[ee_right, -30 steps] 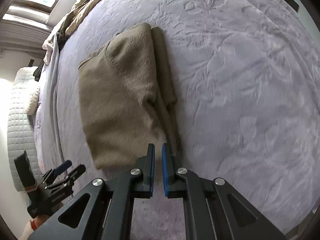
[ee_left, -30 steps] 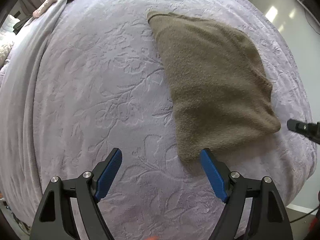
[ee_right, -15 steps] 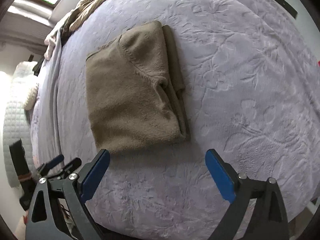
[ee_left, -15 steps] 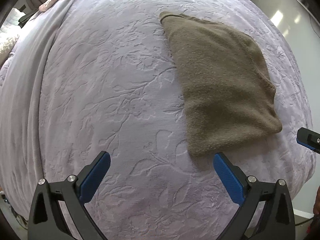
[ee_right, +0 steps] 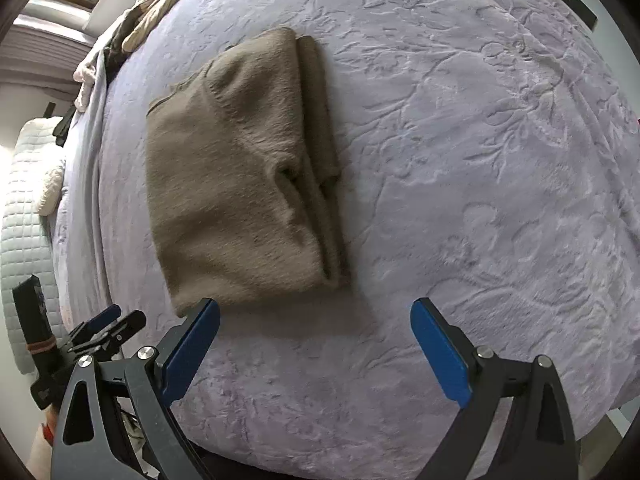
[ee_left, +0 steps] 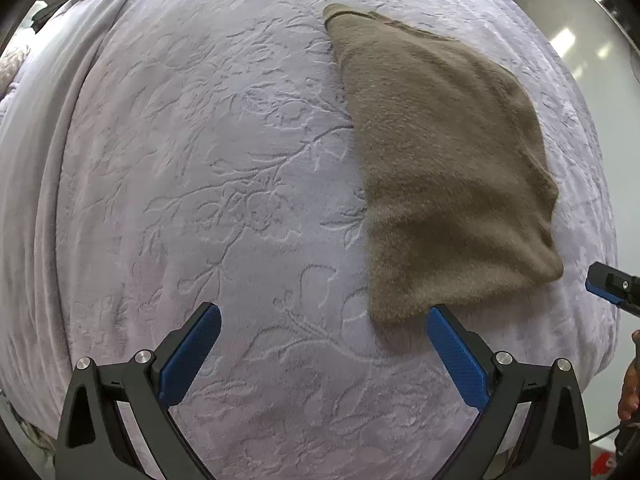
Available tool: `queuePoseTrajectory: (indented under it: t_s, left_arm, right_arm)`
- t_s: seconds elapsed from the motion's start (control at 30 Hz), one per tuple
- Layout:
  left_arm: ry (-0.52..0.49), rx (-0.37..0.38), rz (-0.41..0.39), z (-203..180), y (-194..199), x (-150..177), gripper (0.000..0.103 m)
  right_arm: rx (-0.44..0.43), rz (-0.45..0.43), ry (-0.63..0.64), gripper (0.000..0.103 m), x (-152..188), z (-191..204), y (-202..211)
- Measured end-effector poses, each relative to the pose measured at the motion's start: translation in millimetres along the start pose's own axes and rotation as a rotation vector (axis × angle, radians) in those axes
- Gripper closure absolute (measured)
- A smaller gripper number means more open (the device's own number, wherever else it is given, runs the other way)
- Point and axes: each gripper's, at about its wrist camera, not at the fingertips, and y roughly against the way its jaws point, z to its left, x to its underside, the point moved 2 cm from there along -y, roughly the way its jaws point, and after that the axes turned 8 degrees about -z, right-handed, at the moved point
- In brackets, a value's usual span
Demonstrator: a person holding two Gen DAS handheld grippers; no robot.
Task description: Fold small clothes
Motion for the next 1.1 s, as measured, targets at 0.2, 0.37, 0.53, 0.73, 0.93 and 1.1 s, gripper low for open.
queuePoseTrajectory:
  t_s: [0.2,0.37,0.53,0.73,0.93,1.1]
  left_arm:
    - [0.027,-0.008,0.01,-8,-11,-8,0.0]
    - [0.035,-0.009,0.022,-15,-20,-14,0.0]
    - [0.043,-0.014,0.026,-19,-28,-23,0.0]
    - [0.047,-0.017,0.031,-22,-39,-38,0.0]
    - [0.038,-0.005,0.027,-28,-50,-56,0.0]
    - [0.035,0.051,0.002,-33,-54,-76,0.0]
  right_arm:
    - [-0.015,0.02,0.05,0.006,-19,-2,-12]
    - [-0.034,0.043,0.067,0.006,-29,-2,-22]
    - [-0.053,0.058,0.063,0.006,-36,-5,-28]
    - [-0.099,0.062,0.083,0.005,-46,-5,-37]
    - [-0.127,0.046,0.126,0.004,-55,-3,-39]
    - [-0.18,0.035,0.159,0.0,-73,-3,-41]
